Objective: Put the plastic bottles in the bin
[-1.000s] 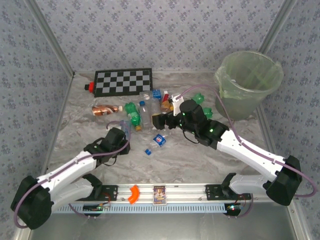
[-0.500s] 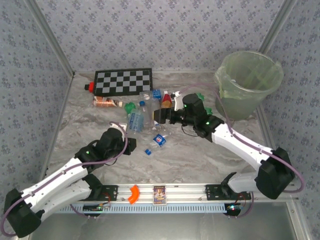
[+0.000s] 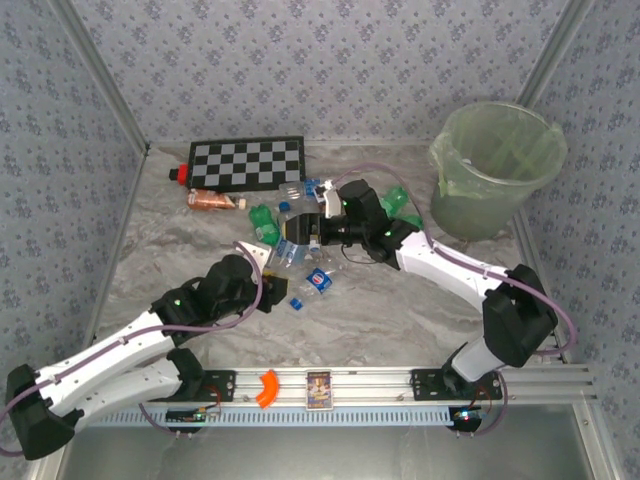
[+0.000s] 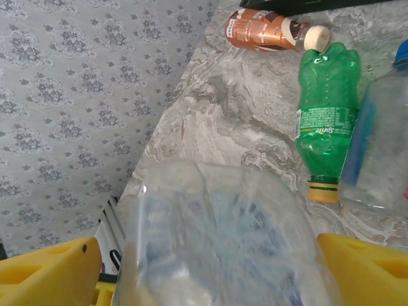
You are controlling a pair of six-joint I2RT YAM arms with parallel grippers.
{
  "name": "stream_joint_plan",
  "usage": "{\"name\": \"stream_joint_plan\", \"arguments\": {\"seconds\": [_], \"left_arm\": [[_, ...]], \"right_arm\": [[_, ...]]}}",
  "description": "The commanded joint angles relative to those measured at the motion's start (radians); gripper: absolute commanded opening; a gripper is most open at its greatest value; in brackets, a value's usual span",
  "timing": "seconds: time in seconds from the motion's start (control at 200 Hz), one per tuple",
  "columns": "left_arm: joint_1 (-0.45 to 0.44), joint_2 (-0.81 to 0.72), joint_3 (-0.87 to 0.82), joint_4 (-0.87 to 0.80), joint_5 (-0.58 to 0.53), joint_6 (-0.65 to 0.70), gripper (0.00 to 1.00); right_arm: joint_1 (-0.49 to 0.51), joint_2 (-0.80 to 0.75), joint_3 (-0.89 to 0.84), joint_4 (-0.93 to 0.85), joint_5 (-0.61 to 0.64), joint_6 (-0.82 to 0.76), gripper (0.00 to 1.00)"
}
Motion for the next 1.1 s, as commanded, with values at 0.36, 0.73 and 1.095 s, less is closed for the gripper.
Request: {"name": "stream_joint_plan", "arguments": {"seconds": [0.36,0.73,1.095], "left_arm": [[-0.017,-0.023,0.013,0.030,-0.063,0.021,0.22],[-0.017,-0.136,-0.008,-0.022,-0.161,-0.015,0.95],[-0.016,-0.269,-0.034,-0.081,-0.276,-0.063,1.00]], "right_arm": [[0.016,0.043,0.073,0.041,-0.077,0.082,0.55],[-0.011,-0.015,0.123,-0.054,-0.013,0.038,0.51],[-0.203,-0.235,0.159,-0.315,0.186,-0.070,0.51]]}}
